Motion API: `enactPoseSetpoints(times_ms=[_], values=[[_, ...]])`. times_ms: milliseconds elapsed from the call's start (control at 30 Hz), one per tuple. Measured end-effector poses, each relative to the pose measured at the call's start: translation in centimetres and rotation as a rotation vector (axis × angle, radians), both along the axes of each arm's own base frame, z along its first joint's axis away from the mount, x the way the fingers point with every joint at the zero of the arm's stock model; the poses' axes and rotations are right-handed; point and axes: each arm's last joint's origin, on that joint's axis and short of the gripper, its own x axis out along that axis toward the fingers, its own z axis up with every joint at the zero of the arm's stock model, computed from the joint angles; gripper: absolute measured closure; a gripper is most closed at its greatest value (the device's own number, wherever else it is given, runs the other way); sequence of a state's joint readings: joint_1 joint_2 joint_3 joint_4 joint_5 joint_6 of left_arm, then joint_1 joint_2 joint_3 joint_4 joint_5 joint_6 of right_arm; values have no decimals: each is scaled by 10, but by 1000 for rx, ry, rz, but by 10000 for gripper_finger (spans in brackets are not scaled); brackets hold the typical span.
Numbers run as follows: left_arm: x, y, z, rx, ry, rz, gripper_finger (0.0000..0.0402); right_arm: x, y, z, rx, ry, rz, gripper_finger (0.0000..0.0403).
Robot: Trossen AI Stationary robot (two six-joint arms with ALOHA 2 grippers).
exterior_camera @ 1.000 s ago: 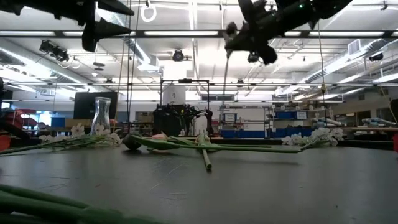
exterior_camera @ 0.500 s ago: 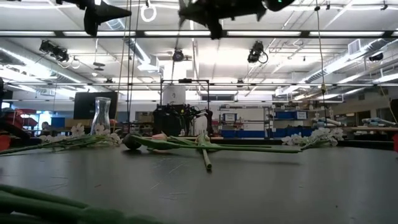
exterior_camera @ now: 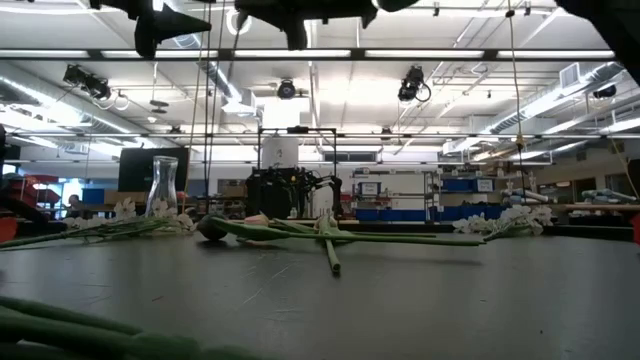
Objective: Sort flowers into vase by color
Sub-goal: Put the black flower into the transparent vase
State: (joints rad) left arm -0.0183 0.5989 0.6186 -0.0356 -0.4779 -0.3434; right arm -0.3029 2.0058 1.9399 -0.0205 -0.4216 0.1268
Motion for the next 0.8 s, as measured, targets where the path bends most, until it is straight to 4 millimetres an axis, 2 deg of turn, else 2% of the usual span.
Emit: enactPoseSetpoints(times_ms=[467, 800], values=[[4, 11, -1, 58, 36, 90, 170, 27, 1, -1, -11, -47, 68, 384], [5, 12, 4, 83, -5, 77, 180, 28, 3, 1, -36, -57, 64, 385]])
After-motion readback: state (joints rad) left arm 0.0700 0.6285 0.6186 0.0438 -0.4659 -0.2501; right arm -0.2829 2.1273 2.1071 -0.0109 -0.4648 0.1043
